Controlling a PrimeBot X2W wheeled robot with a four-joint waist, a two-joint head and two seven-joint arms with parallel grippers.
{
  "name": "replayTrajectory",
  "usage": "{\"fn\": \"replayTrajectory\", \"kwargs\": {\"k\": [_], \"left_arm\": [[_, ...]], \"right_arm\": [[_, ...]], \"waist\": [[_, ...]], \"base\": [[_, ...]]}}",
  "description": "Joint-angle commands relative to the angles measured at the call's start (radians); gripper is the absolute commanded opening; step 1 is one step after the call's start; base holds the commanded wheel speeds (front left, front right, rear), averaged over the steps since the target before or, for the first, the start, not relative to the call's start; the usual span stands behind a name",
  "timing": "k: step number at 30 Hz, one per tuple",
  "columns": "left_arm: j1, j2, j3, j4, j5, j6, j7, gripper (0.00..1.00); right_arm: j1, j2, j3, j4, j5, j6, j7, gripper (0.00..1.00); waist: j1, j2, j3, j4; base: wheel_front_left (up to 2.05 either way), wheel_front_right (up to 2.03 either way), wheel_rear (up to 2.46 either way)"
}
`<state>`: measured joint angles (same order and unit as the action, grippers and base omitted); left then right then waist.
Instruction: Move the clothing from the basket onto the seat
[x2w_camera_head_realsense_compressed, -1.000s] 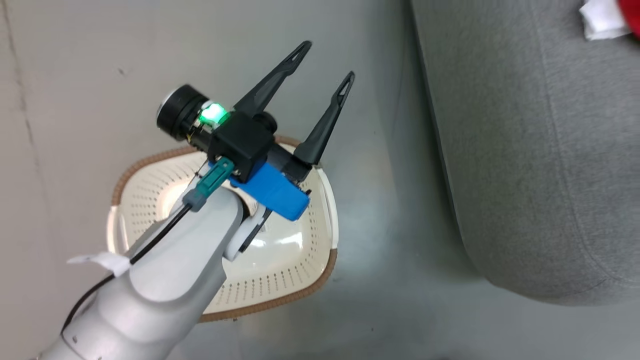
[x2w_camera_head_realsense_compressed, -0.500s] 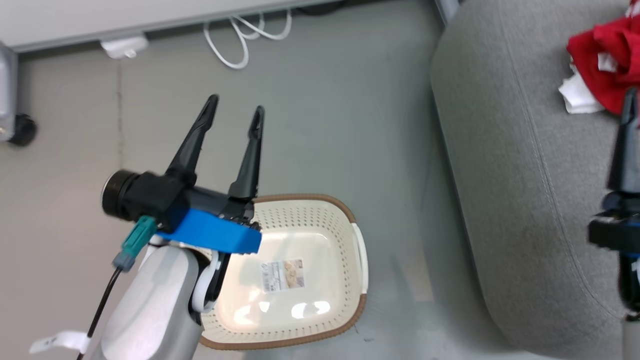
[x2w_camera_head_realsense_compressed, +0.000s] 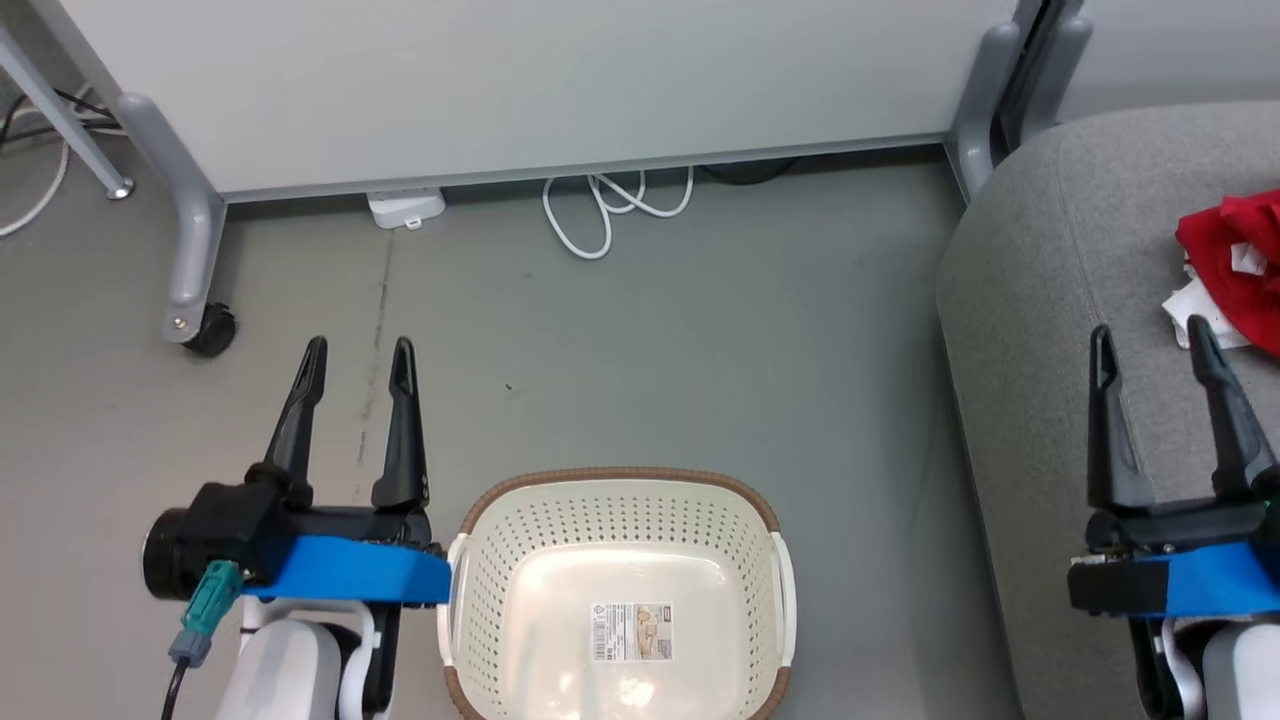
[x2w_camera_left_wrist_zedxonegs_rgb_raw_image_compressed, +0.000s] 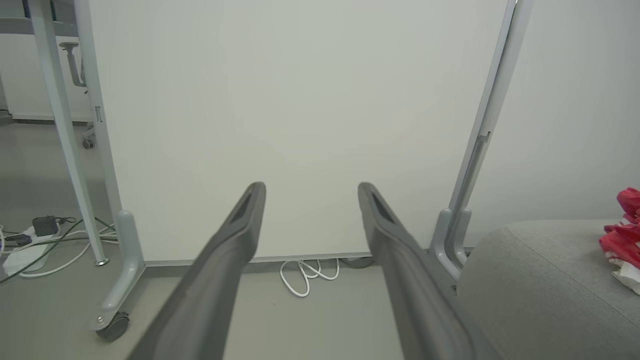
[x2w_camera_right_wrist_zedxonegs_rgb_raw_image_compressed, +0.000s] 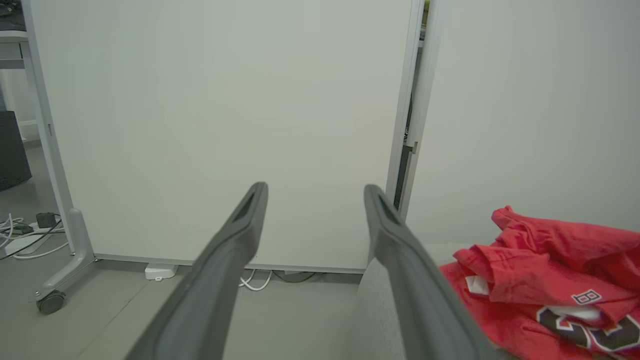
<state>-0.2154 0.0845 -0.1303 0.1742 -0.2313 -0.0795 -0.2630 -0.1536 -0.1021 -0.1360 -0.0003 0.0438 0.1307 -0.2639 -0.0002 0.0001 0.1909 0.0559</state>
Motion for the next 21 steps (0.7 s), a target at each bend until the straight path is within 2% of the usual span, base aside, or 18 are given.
{"fn": "replayTrajectory", "kwargs": {"k": [1, 9, 21], "left_arm": [[0.031, -0.009, 0.024, 0.006, 0.017, -0.007, -0.003, 1.00], [0.112, -0.029, 0.091, 0.022, 0.053, -0.020, -0.003, 1.00], [0.167, -0.034, 0.103, 0.047, 0.069, -0.035, -0.003, 1.00]], "right_arm": [[0.035, 0.010, 0.005, 0.007, -0.003, 0.000, -0.001, 1.00], [0.101, 0.039, 0.034, 0.045, 0.014, 0.000, -0.001, 1.00], [0.158, 0.052, 0.058, 0.101, 0.029, 0.000, -0.001, 1.00]], "waist": [[0.0002, -0.0001, -0.033, 0.022], [0.0002, -0.0001, -0.096, 0.025], [0.0002, -0.0001, -0.152, 0.019]], "base": [[0.00, 0.00, 0.00], [0.00, 0.00, 0.00], [0.00, 0.00, 0.00]]}}
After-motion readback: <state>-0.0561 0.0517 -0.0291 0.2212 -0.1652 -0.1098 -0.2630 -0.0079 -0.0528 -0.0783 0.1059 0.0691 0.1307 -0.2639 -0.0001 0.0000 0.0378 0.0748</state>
